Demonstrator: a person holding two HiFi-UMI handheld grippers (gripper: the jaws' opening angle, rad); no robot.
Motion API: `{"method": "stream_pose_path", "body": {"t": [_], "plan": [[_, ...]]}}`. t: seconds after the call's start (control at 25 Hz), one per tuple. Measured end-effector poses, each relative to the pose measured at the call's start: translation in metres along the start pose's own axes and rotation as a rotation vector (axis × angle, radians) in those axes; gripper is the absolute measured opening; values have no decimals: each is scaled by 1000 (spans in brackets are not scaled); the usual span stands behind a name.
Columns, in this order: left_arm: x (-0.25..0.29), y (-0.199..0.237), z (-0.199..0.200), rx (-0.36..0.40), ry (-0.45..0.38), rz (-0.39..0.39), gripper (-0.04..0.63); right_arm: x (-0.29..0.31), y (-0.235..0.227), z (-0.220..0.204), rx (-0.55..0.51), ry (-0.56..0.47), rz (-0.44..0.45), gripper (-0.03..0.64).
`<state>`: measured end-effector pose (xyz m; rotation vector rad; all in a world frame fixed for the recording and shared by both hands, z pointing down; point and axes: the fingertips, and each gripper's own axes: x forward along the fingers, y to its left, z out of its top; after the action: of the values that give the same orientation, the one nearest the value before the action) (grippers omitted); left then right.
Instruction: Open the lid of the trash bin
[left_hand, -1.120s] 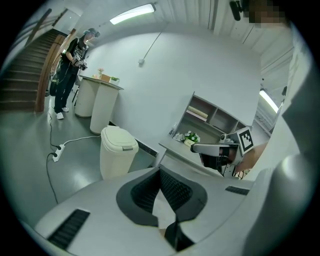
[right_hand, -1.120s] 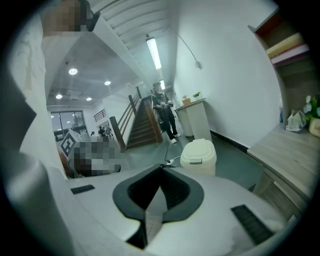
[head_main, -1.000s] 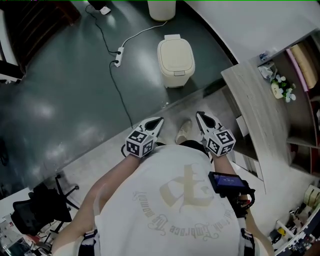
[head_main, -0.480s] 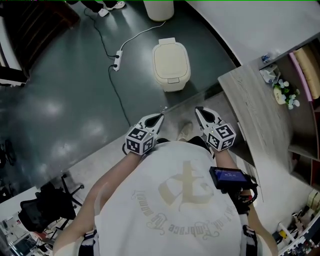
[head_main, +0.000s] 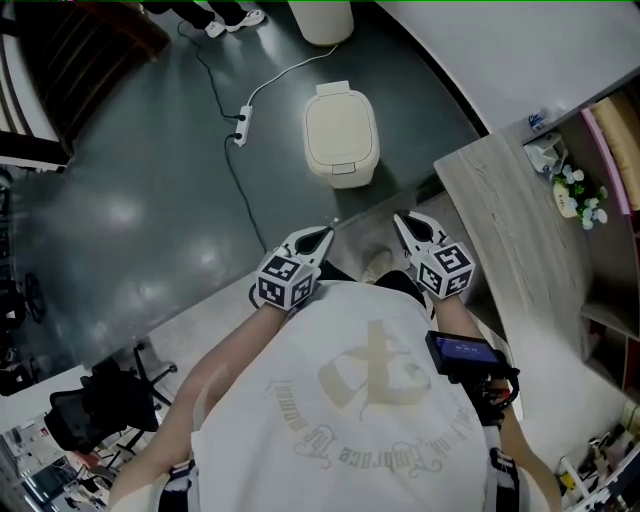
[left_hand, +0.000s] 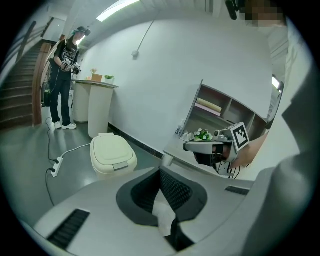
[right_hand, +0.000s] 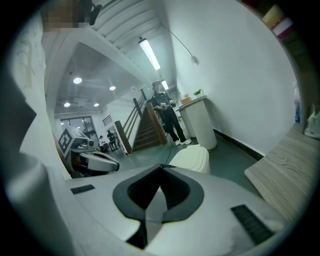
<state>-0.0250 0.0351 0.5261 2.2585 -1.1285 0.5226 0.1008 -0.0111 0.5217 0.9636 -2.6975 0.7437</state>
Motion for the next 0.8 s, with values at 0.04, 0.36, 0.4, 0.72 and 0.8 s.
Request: {"method": "stream_pose_path", "body": {"t": [0.04,0.36,0.4,0.72,0.8], "plan": [[0,0,0,0,4,3,12,0,0,0,2,1,4,3],[-1,23,7,-47,-11,47,12,13,-4,4,10,16,15,3],[0,28,7,-55,-11,51,12,15,-4,5,10,19,13,3],[18,50,19,-69,-17,17,12,32,-15,19,2,31,-20,5],[22,56,24,-64,-14,9,12,37,-17,24,1,28,-29,4]]}}
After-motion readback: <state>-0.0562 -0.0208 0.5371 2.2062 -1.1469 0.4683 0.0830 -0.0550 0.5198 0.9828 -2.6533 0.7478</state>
